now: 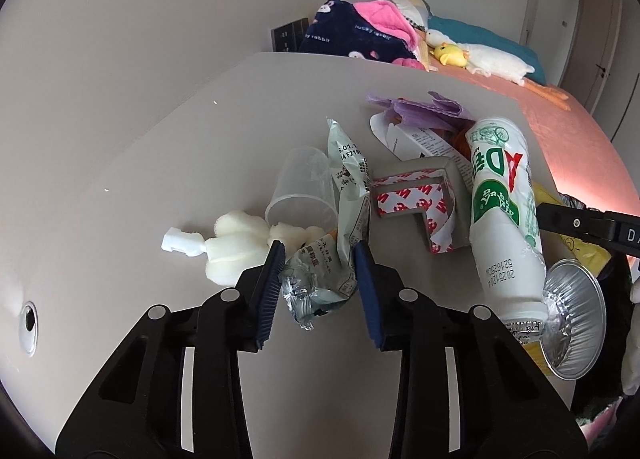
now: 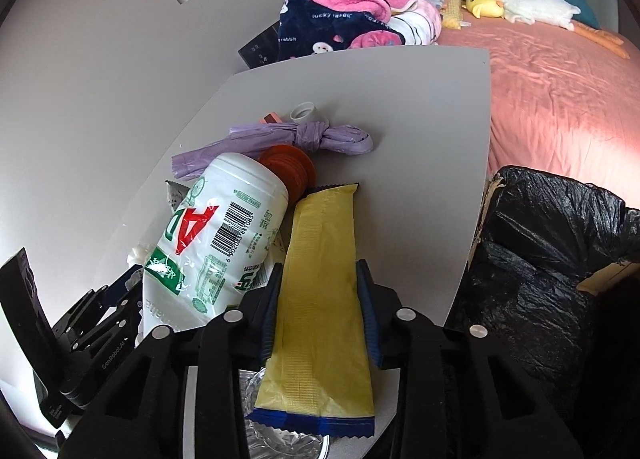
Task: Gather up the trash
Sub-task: 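Grasp the silver snack wrapper with the left gripper while the right grasps the yellow packet, then carry both wrappers over the black trash bin and open both grippers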
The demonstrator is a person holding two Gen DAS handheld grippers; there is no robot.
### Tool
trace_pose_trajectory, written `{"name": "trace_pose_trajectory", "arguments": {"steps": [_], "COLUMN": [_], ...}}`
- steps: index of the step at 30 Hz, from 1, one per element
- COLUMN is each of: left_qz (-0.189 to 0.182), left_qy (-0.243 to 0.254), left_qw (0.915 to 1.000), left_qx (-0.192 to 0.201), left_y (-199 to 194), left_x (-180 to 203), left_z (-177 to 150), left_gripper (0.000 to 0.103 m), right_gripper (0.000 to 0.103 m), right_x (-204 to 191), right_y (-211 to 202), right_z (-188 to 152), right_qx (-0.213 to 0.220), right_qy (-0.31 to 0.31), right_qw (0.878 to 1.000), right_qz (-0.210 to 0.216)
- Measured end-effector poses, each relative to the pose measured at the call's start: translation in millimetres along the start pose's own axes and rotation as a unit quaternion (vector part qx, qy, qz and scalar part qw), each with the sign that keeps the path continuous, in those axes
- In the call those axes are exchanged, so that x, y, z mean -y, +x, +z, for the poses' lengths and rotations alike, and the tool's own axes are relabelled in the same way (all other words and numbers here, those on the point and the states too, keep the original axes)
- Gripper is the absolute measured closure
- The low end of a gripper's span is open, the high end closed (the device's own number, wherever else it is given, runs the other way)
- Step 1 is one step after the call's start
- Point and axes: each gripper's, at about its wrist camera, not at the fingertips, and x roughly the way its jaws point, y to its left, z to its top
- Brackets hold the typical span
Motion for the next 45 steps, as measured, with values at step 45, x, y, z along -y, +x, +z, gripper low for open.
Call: {"name": "trace_pose_trajectory", "arguments": {"steps": [45], "left_qz": [-0.119], "left_qy": [0.015], "left_qw": [0.985], "left_qx": [0.124], "left_y": [-115.4], "left_x": [83.3], "left_z": [20.3], "left_gripper": [0.092], "right_gripper": [0.082], "right_x": [38.8], "right_y": [-156.8], "right_z": [-23.4], "right_qx": [0.138], "right_qy": [0.029], "right_qw": [0.99], "right_qz": [-0.028]}}
